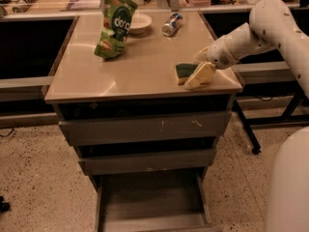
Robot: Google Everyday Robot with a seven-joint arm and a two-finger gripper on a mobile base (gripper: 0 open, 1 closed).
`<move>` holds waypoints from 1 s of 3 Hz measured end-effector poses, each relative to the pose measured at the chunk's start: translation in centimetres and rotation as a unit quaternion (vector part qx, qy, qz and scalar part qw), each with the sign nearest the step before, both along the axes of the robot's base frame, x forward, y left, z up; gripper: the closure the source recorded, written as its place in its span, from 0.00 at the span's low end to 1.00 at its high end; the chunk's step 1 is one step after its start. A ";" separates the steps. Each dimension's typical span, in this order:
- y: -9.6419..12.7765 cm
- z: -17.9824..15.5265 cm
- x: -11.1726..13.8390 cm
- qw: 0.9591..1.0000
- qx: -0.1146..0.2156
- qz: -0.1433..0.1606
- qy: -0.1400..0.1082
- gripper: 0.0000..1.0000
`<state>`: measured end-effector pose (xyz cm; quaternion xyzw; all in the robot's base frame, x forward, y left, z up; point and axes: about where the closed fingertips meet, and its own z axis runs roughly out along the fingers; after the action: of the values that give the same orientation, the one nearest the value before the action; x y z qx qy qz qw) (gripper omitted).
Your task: Place sponge into bottom drawer
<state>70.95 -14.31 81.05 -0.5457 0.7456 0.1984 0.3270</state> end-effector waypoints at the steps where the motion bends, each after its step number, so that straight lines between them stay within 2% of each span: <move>1: 0.2 -0.2 -0.2 1.000 0.002 0.001 -0.006 0.42; 3: 0.1 0.3 -0.5 1.000 0.002 0.001 -0.006 0.89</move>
Offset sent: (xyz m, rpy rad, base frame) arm -0.0397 -0.0146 0.0375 -0.0224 -0.0288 0.0119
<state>70.43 -14.23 81.35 -0.5474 0.7426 0.1970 0.3319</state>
